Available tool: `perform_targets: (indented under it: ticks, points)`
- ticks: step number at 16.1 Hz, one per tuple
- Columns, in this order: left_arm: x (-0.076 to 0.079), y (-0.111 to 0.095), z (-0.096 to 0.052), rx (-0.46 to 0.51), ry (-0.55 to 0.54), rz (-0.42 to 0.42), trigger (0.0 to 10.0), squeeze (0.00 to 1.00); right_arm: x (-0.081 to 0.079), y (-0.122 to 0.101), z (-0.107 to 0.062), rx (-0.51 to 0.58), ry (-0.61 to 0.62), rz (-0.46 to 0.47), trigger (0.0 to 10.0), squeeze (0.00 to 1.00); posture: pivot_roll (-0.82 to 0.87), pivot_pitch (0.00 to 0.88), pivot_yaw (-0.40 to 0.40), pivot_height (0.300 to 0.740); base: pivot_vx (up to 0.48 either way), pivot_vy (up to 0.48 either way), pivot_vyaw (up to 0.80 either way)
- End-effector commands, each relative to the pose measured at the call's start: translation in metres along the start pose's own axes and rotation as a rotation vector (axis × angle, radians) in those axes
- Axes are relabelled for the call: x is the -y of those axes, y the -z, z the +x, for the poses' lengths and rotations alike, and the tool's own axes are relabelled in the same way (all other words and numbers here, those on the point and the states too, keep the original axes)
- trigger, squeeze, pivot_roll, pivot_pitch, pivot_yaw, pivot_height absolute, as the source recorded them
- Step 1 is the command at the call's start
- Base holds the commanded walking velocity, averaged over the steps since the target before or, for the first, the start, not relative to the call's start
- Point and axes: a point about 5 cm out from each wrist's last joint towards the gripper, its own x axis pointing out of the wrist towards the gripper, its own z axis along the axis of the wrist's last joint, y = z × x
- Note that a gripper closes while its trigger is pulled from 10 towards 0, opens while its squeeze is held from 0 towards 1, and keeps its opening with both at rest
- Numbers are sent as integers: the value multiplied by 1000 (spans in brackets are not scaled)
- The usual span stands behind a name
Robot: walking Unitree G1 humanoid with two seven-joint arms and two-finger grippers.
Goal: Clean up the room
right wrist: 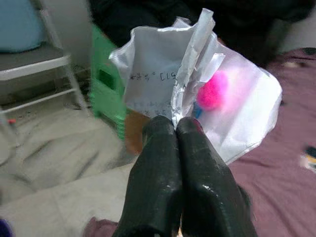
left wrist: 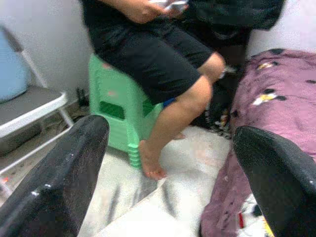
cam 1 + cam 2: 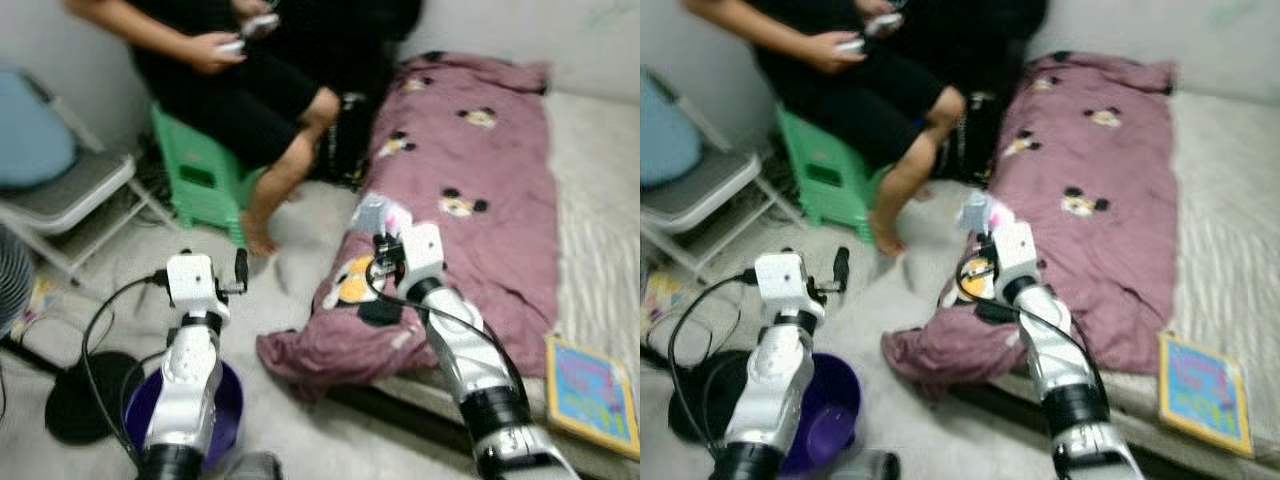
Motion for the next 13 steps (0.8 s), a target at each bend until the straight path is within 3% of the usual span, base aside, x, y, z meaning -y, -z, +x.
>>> perform_targets:
  ticks: [1,10,13]
  points:
    - [-6,-1,-1,-3,-21,9,10000,0,-6,-5,2,24,-19,-1,10000,0,-33,0,21,740,0,0,800]
    - [-7,0,-4,-8,-35,12,10000,0,-6,-6,2,34,-12,8,10000,0,-16,0,17,740,0,0,800]
    - [-15,-2,-8,0,-68,25,10000,0,-15,-6,7,31,-52,22,10000,0,20,0,-9,740,0,0,696]
